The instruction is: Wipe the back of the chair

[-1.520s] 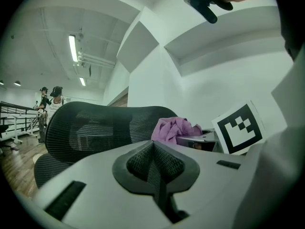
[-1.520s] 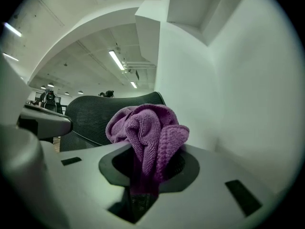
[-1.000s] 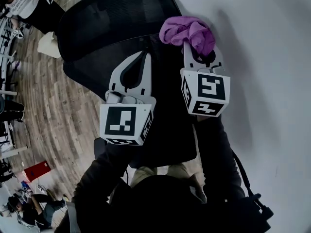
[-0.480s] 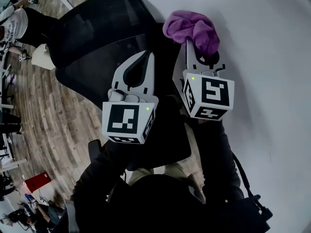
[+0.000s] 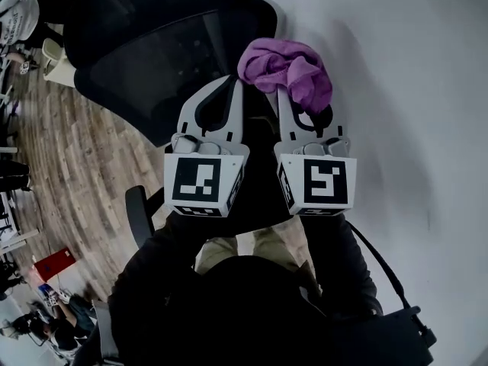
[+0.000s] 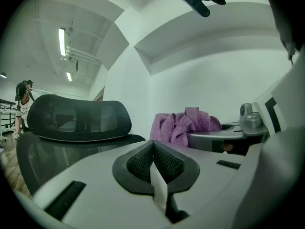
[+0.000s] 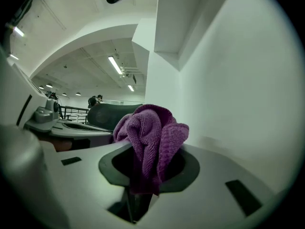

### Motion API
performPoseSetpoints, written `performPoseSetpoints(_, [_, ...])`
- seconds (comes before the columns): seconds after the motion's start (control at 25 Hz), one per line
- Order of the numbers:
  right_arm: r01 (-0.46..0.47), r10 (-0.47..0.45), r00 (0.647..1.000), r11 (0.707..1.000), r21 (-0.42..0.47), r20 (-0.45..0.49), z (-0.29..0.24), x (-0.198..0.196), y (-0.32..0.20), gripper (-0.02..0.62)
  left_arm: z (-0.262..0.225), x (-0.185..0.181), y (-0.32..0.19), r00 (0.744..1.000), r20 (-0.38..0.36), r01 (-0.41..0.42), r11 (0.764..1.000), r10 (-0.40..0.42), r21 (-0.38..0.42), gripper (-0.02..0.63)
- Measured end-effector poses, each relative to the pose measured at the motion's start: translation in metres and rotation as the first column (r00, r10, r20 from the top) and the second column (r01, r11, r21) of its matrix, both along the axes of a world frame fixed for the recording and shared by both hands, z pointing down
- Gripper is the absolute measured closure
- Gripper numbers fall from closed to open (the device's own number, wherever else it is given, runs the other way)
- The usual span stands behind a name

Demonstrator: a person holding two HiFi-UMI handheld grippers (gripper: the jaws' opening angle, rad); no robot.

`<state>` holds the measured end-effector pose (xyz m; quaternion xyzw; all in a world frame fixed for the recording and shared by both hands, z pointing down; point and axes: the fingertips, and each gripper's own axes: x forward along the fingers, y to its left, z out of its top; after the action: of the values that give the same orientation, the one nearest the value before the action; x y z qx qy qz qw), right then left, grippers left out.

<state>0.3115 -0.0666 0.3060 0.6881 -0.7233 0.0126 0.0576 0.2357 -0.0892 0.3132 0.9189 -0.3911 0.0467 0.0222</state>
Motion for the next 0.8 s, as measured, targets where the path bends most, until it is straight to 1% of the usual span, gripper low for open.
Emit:
performPoseSetpoints(0.16, [0.053, -0.053, 0.999, 0.998, -0.017, 0.013, 0.012, -0.017, 0.021, 0.496, 0.008, -0.005, 0.021, 1.0, 0.008, 0.013, 1.0, -0.013, -0.003, 0.598])
performPoseSetpoints(0.28, [0.082, -0.081, 0.997, 0.997, -0.006, 0.018, 0.007, -0.027, 0.029, 0.496, 0.0, -0.014, 0.031, 0.999, -0.01, 0.049, 0.999, -0.049, 0.006, 0.598])
performPoseSetpoints(0.52, [0.13, -0.131, 0.991, 0.99, 0.052, 0.017, -0.023, -0.038, 0.045, 0.497, -0.024, -0.023, 0.05, 0.994, -0.038, 0.099, 0.995, -0.098, 0.029, 0.598])
performPoseSetpoints(0.8, [0.188, -0.193, 0.981, 0.974, 0.128, 0.03, -0.046, -0.062, 0.052, 0.497, -0.051, -0.045, 0.059, 0.989, -0.024, 0.15, 0.982, -0.149, 0.11, 0.598])
